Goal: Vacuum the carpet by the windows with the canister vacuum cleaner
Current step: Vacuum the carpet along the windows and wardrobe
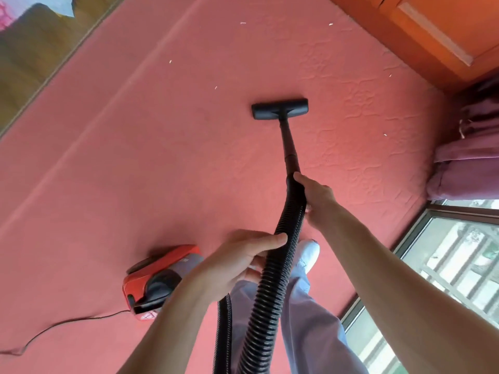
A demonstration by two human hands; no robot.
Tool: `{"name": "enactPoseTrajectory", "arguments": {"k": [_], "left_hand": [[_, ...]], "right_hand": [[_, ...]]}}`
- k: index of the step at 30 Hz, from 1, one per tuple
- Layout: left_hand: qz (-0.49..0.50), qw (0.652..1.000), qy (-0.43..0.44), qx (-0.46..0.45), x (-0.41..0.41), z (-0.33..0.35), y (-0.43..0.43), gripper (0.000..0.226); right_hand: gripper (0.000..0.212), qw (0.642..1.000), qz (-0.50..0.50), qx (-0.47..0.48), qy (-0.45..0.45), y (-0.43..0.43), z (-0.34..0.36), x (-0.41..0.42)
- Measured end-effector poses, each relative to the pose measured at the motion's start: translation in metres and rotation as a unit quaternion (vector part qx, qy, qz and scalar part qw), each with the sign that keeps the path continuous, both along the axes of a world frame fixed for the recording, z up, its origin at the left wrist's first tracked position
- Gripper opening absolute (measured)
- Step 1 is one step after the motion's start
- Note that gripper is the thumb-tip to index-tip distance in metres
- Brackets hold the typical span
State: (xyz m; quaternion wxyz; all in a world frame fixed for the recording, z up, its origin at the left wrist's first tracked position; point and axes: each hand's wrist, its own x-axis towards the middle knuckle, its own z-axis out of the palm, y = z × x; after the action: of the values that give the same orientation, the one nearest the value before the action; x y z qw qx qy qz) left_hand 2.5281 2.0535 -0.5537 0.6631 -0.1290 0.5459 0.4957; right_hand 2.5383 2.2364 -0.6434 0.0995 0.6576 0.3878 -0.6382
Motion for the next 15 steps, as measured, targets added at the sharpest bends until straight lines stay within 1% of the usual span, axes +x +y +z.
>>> {"name": "enactPoseTrajectory", "arguments": {"k": [2, 4, 7, 9, 12, 15], "left_hand": [[0.023, 1.000, 0.008, 0.007, 0.003, -0.002, 0.003, 0.024], [0.025, 0.998, -0.005, 0.055, 0.001, -0.002, -0.001, 0.023], [0.009, 0.989, -0.050, 0.138, -0.013, 0.007, -0.015, 0.027], [-0.011, 0.985, -0.053, 0.162, -0.024, 0.011, -0.023, 0.027], [-0.032, 0.986, -0.047, 0.155, -0.039, 0.013, -0.027, 0.023], [-0.028, 0.993, -0.029, 0.110, -0.043, 0.008, -0.024, 0.023]], "right_hand": [[0.052, 1.000, 0.021, 0.013, 0.007, 0.006, 0.001, -0.007], [0.057, 0.998, 0.041, 0.033, 0.018, 0.011, 0.010, -0.013], [0.059, 0.997, 0.065, 0.042, 0.025, 0.013, 0.032, -0.011], [0.056, 0.997, 0.069, 0.042, 0.015, 0.012, 0.040, -0.003], [0.054, 0.997, 0.067, 0.032, 0.007, 0.006, 0.038, 0.003], [0.053, 0.998, 0.039, 0.044, -0.014, -0.001, 0.024, -0.011]]}}
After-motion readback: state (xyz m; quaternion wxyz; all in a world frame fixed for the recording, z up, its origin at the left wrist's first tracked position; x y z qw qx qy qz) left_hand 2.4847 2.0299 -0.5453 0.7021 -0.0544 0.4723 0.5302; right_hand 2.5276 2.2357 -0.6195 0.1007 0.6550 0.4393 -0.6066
